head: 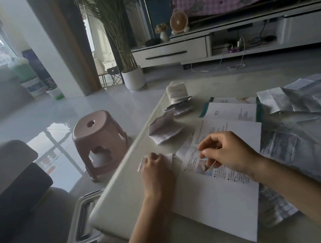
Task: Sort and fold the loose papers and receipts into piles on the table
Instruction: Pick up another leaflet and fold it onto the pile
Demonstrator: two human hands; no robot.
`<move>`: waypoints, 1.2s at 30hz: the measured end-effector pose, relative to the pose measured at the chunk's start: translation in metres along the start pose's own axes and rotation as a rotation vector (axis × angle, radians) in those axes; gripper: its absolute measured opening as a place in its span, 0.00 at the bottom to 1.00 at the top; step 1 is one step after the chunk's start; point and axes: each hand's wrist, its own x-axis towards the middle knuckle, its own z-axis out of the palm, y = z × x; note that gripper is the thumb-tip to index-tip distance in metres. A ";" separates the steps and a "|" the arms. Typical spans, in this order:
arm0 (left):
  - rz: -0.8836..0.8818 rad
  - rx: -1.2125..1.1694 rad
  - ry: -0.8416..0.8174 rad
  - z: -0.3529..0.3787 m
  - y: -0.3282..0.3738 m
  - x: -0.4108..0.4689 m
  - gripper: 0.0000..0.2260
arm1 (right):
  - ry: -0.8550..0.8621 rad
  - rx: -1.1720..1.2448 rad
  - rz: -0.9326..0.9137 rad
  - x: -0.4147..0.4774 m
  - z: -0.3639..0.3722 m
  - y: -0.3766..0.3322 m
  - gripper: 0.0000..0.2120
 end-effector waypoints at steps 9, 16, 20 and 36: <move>0.169 0.045 -0.305 -0.014 -0.007 -0.002 0.17 | 0.033 0.052 -0.005 -0.007 -0.019 0.003 0.07; -0.076 -0.306 -0.238 -0.013 -0.012 0.010 0.13 | 0.038 -0.179 -0.133 -0.052 -0.056 0.014 0.17; -0.067 -0.566 0.108 -0.022 -0.004 0.008 0.10 | -0.061 -0.654 -0.282 -0.078 -0.065 0.022 0.26; -0.303 -1.393 0.486 -0.045 0.022 -0.072 0.13 | 0.271 -0.515 -0.427 -0.069 -0.043 0.042 0.12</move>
